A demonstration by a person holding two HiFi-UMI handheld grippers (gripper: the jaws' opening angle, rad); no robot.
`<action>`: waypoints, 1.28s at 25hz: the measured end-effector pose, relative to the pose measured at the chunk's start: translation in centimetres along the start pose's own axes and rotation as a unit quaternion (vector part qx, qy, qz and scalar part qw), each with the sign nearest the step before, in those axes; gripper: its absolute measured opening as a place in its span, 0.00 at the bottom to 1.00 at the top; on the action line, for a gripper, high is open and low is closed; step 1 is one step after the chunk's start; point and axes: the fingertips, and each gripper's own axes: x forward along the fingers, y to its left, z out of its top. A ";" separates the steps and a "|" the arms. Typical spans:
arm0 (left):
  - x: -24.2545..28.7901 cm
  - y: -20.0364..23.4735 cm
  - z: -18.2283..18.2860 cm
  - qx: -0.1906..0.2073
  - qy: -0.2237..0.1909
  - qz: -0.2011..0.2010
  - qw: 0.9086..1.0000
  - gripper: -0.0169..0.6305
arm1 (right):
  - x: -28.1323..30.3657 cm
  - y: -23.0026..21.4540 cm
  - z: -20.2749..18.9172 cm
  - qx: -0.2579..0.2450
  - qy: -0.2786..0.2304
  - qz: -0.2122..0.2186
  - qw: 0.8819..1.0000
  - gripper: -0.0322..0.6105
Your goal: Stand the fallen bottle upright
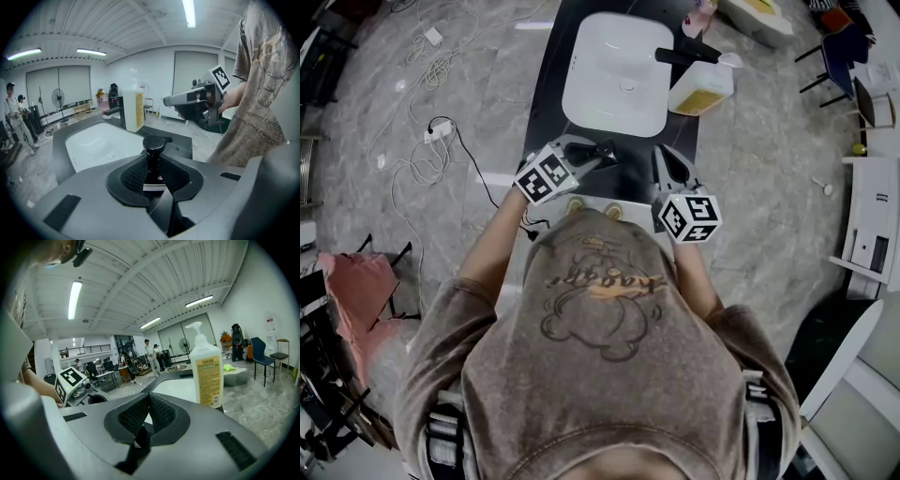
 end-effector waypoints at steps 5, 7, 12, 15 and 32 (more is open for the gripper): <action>-1.6 0.1 0.3 -0.017 -0.017 0.016 1.000 0.16 | 0.3 0.5 0.0 -0.001 0.001 0.010 1.000 0.05; -2.4 0.3 0.7 -0.025 -0.028 0.024 0.999 0.16 | 0.4 0.8 0.1 -0.001 0.001 0.013 1.000 0.05; -4.6 0.8 2.2 -0.036 -0.061 0.058 0.996 0.16 | 0.7 1.2 0.2 -0.004 0.001 0.020 1.000 0.05; -5.9 1.0 3.3 -0.039 -0.084 0.083 0.992 0.17 | 0.7 1.4 0.3 -0.005 -0.001 0.022 1.000 0.05; -12.2 5.4 5.0 -0.173 -0.247 0.255 0.919 0.17 | 0.0 1.7 1.3 -0.017 -0.014 0.019 1.000 0.05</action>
